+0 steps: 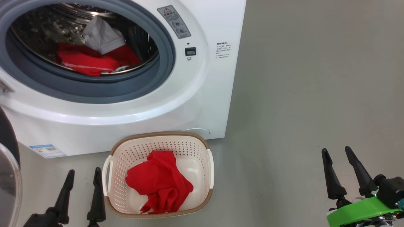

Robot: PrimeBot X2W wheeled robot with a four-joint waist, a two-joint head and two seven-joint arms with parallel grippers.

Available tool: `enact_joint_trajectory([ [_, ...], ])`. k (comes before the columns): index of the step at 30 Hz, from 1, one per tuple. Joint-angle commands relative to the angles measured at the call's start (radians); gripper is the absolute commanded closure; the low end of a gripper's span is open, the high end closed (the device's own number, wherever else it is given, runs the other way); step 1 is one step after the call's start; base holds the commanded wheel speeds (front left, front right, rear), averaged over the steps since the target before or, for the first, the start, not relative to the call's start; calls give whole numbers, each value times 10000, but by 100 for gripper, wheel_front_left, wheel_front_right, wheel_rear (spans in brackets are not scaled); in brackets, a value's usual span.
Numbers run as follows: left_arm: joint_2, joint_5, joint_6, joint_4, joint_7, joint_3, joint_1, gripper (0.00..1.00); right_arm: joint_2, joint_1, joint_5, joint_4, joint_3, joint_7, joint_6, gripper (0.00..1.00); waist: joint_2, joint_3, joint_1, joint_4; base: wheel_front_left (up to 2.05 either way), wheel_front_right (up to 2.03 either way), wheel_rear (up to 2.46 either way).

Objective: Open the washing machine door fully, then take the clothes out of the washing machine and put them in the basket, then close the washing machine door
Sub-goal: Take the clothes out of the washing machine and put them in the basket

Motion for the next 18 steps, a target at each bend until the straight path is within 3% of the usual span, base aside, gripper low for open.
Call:
enact_joint_trajectory([
  [1,168,-61,68,-291,-51,263,24,0,-137,-57,24,-252,192,-65,63,0,-1,19,0,9,0,0,0],
  [8,168,163,48,-100,-51,83,-495,0,-68,-210,13,-294,238,-65,63,0,-1,357,0,64,0,0,0],
  [18,168,926,149,663,-51,-123,-2935,0,-95,-913,28,-413,399,-65,63,0,-1,1608,0,-32,0,0,0],
])
